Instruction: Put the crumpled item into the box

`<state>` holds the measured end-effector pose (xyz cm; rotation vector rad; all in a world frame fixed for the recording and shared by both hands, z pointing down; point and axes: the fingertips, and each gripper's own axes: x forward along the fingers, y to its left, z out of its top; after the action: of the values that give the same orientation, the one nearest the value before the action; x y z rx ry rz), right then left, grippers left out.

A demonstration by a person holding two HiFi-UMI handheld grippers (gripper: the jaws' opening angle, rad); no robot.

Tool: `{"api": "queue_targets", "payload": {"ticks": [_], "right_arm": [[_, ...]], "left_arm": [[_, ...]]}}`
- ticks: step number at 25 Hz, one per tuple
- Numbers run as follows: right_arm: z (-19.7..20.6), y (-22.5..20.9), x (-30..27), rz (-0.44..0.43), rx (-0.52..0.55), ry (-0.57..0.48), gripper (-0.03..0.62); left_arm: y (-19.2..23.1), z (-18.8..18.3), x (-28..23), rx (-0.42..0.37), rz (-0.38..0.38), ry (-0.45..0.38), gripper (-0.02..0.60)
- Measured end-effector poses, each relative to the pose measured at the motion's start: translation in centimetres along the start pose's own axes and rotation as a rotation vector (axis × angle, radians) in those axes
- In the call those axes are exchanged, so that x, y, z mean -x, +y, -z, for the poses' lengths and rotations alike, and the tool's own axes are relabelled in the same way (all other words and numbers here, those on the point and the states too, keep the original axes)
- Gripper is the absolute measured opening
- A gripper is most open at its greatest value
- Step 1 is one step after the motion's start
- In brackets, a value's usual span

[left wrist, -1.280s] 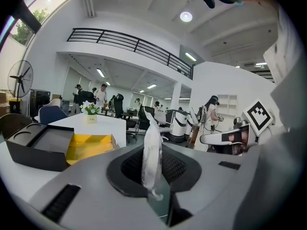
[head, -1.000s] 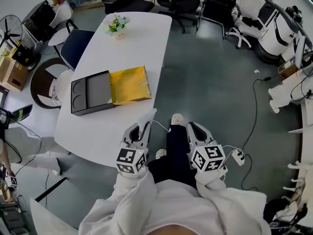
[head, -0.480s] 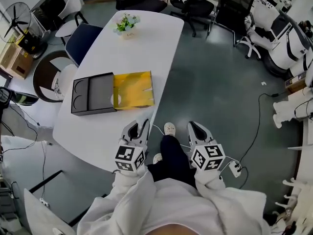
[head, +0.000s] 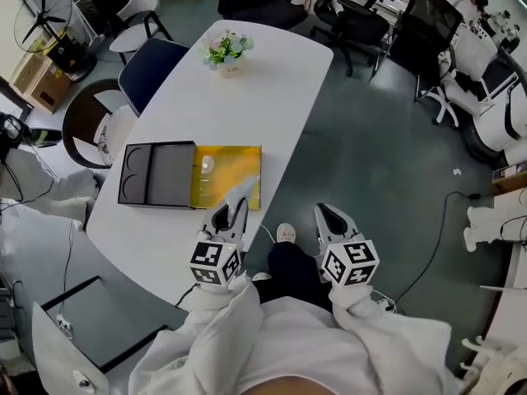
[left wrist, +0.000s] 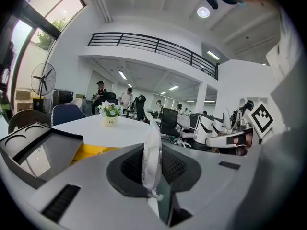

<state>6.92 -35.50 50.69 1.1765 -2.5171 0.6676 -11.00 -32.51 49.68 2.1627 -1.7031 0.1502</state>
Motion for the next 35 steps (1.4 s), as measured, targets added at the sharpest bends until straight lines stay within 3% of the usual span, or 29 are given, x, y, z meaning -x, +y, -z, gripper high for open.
{"api": "queue_targets", "payload": {"ticks": [8, 13, 17, 22, 30, 35], "right_arm": [[-2.6, -1.5, -6.9, -0.131, 0.037, 0.056, 0.038], [-3.2, -2.1, -9.8, -0.200, 0.064, 0.094, 0.038], [-4.0, -3.1, -10.8, -0.233, 0.072, 0.100, 0.038], [-4.5, -3.0, -11.6, -0.267, 0.076, 0.094, 0.038], [-4.9, -0.9, -12.6, -0.319, 0.102, 0.089, 0.038], [-4.8, -0.2, -12.8, -0.316, 0.112, 0.094, 0.038]], "left_arm": [[4.1, 1.8, -4.3, 0.093, -0.087, 0.122, 0.060], [6.5, 4.8, -6.8, 0.149, -0.107, 0.296, 0.061], [7.2, 7.3, -8.2, 0.282, -0.035, 0.448, 0.061], [8.1, 7.7, -9.8, 0.430, 0.037, 0.466, 0.061], [9.3, 8.5, -11.8, 0.490, 0.094, 0.519, 0.061], [10.8, 10.8, -12.2, 0.489, 0.068, 0.667, 0.074]]}}
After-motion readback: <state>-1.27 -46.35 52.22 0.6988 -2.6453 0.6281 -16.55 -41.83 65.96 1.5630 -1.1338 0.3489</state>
